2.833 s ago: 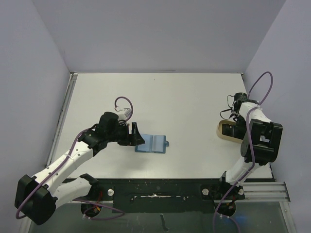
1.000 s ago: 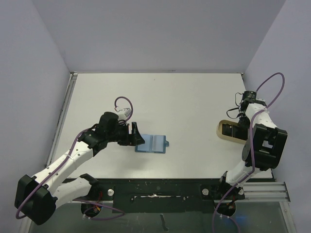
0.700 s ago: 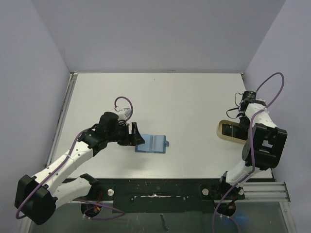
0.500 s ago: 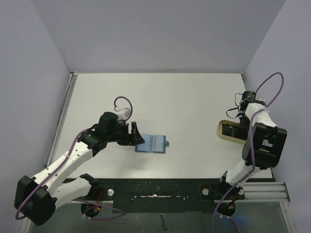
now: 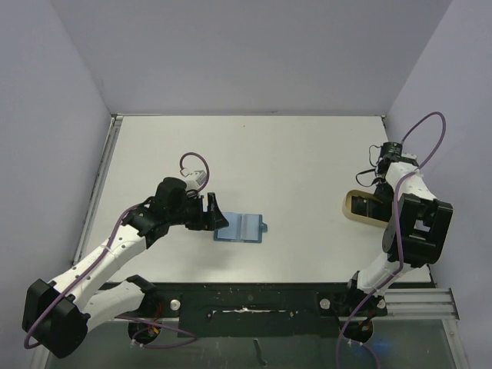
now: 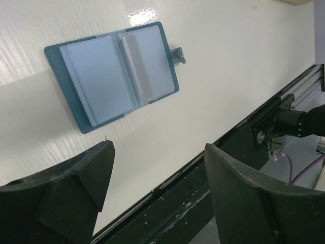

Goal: Put the credit cards into the card holder
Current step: Pick up the credit card from the storage box.

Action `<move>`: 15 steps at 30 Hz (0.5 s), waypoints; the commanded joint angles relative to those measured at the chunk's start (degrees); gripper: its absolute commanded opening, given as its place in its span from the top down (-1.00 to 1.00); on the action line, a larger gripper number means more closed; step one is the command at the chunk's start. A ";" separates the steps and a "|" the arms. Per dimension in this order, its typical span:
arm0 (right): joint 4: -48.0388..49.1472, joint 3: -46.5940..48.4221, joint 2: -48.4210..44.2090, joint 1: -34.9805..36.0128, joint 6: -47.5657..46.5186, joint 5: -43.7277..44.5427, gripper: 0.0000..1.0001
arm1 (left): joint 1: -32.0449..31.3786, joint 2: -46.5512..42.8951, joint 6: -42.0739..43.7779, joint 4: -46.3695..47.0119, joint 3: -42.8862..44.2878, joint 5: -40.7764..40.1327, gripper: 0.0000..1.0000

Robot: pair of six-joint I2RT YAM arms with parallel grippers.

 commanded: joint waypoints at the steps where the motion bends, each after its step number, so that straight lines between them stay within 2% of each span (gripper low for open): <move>1: 2.36 1.33 0.83 0.29 -0.83 0.91 0.10 | 0.33 -0.99 0.26 2.46 0.69 0.20 -0.40; 9: 2.97 0.53 2.13 -0.27 -0.84 2.08 0.17 | 0.33 -0.75 0.26 2.47 0.63 0.11 -0.40; 15: 2.68 0.47 2.00 -0.40 -0.60 3.45 0.30 | 0.33 -0.65 0.26 2.48 0.63 0.20 -0.40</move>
